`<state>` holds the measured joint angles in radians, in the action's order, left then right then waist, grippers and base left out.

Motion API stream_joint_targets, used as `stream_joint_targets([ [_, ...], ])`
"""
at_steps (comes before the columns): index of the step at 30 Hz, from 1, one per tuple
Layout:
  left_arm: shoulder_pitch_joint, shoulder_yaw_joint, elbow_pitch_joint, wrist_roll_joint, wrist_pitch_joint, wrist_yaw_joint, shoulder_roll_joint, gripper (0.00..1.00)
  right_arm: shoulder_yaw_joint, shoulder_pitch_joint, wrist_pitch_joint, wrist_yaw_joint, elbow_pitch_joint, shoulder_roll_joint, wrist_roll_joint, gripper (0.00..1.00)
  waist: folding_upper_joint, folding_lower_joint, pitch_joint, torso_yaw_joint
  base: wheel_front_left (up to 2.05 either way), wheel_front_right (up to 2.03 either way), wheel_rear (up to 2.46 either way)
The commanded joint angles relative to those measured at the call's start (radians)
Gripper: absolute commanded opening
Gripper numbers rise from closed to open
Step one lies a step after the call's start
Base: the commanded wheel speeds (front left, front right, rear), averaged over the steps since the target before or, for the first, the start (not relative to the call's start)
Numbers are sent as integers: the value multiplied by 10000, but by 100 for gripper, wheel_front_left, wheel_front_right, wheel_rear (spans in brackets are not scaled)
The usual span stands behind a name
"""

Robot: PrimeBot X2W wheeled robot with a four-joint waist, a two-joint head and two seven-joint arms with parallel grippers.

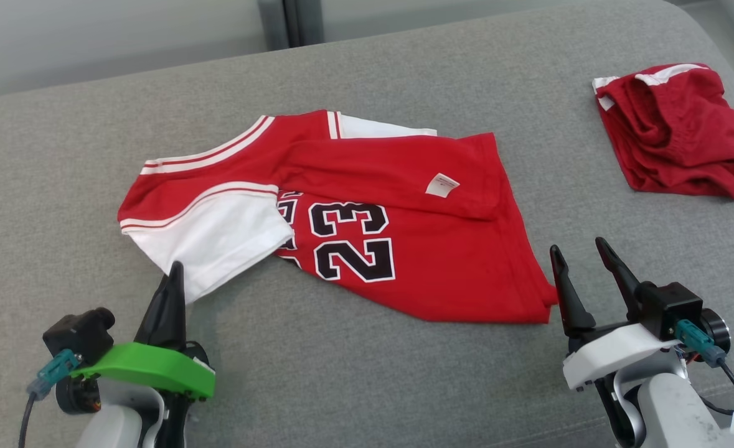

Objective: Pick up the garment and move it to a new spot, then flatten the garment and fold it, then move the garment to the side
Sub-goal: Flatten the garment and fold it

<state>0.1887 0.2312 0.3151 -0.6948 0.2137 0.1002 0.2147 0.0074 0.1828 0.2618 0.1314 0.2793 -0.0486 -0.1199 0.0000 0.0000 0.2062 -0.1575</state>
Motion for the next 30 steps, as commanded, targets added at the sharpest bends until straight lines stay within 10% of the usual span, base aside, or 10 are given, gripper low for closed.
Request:
stream_joint_targets([
  [1, -224, -2, -162, -89, -104, -88, 122, 0, -61, -132, 45, -16, 18, -39, 77, 100, 0, 0, -209, 233, 0, 0, 0],
  [12, -201, 131, 549, -51, -468, -424, 89, 5, -62, -5, 45, -16, 180, -37, 35, 100, 0, 0, -182, 327, 0, 0, 0],
  [15, -60, 130, 947, 13, -199, -393, 7, 100, -46, 26, 45, -16, 217, -37, 62, 100, 0, 0, -218, 321, 0, 0, 0],
  [30, -380, 16, 1058, 993, 521, -315, -211, 100, -139, -310, 45, -16, 289, -37, 102, 100, 0, 0, -1200, 702, 0, 0, 0],
])
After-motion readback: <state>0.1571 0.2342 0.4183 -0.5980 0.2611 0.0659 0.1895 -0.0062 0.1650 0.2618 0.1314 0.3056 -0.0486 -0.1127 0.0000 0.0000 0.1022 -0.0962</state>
